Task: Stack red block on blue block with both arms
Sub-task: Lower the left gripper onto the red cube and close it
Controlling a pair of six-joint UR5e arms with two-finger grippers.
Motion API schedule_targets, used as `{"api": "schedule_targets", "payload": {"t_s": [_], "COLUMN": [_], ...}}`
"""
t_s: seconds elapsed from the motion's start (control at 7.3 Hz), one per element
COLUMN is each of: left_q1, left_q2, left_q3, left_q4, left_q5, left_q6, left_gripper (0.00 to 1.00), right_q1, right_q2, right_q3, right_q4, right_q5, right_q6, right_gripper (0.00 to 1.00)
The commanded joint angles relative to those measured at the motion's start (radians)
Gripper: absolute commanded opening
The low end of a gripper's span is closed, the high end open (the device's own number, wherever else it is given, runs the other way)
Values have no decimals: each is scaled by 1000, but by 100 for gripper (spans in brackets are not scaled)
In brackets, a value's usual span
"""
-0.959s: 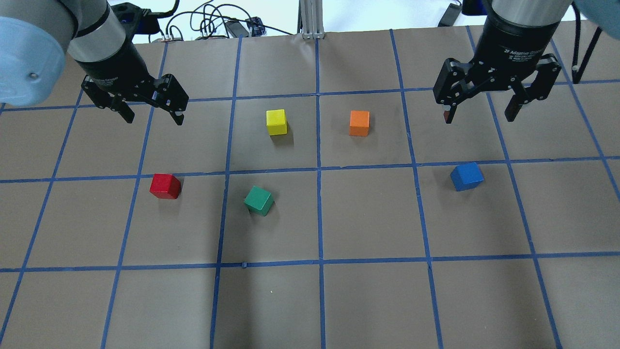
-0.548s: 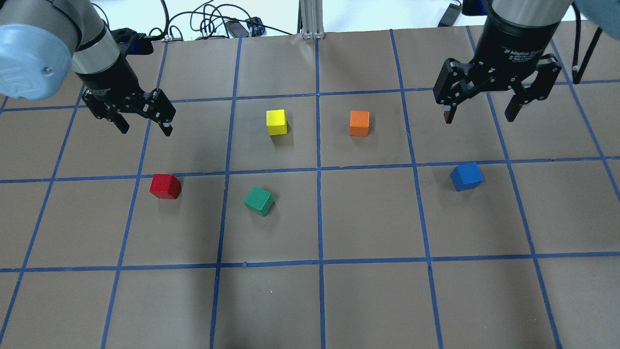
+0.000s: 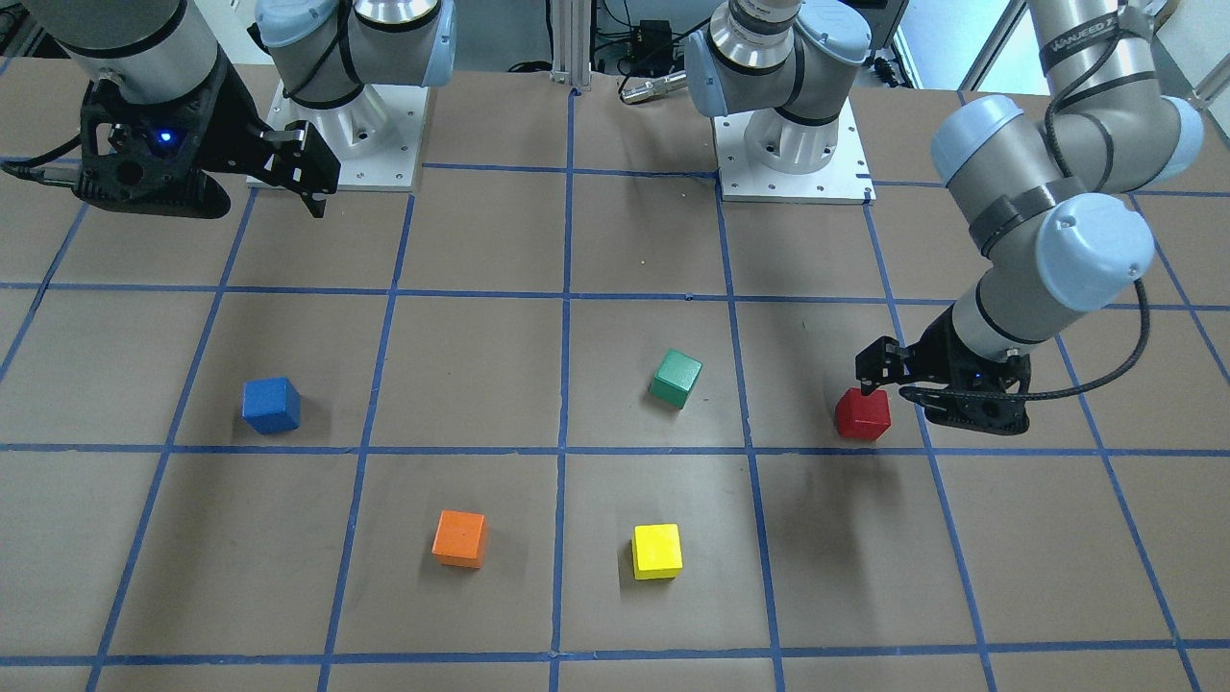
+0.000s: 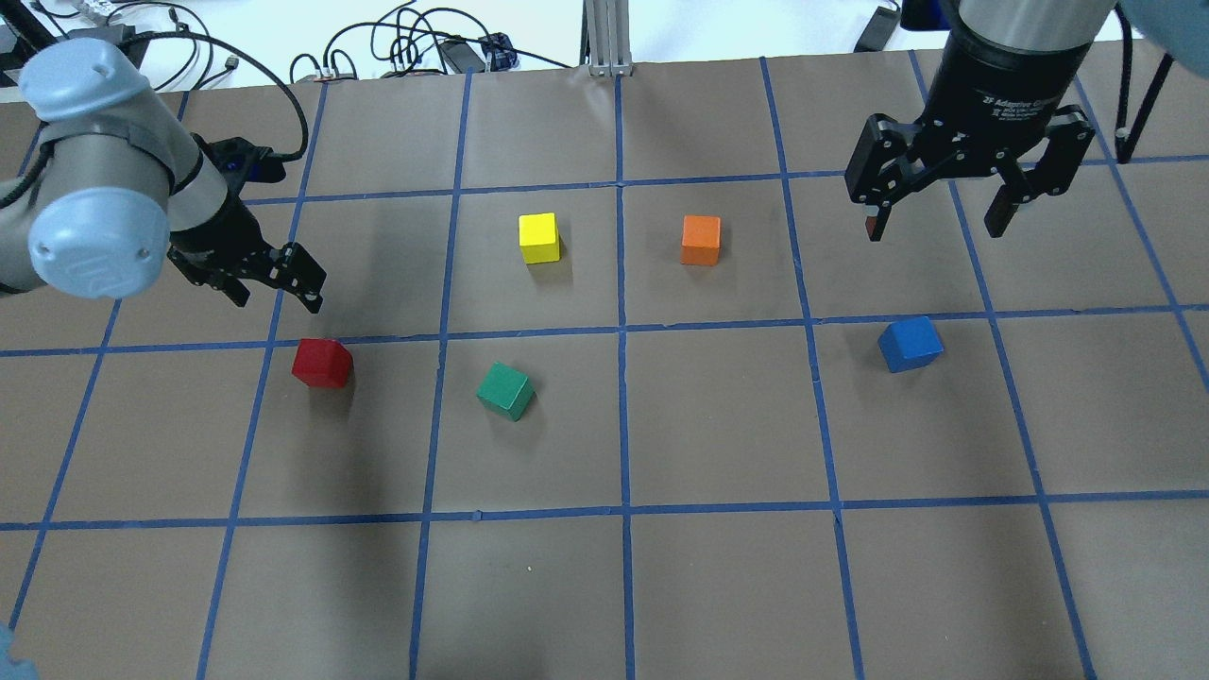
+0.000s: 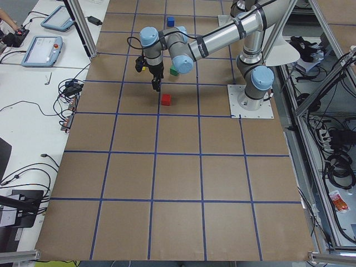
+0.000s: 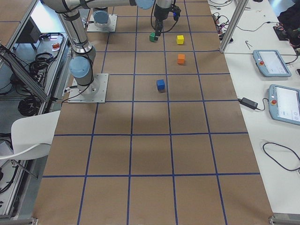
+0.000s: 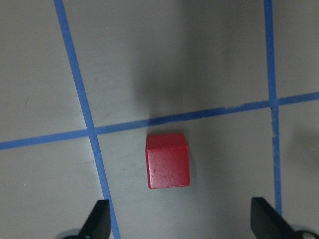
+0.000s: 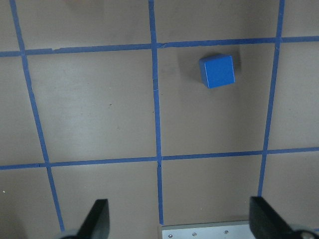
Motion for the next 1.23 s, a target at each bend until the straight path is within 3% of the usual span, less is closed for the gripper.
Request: {"api": "schedule_targets", "payload": {"t_s": [0.0,0.27,0.41,0.55,0.68,0.82,1.1], "left_q1": [1,3,3,-2,-17,-58,-203], "left_q2": [-38,-69,-87,-94,-92,-89,-80], "left_q3": [-110,-166,-161,-148,-135,-101,36], "left_q4": [163,205,220,248,274,262,134], "left_q5": [-5,-2,1,7,7,9,3], "left_q6": [17,13,-2,1,3,-6,-246], "left_gripper": [100,100,91,15,0,0,0], "right_q1": [1,-1,1,-2,-2,-2,-2], "right_q2": [0,0,0,0,0,0,0], "right_q3": [1,1,1,1,-1,-1,-5], "right_q4": [0,2,2,-1,-2,-2,-3], "right_q5": [0,0,0,0,2,2,2], "right_q6": [0,0,0,0,0,0,0], "right_gripper": [100,100,100,100,100,100,100]}}
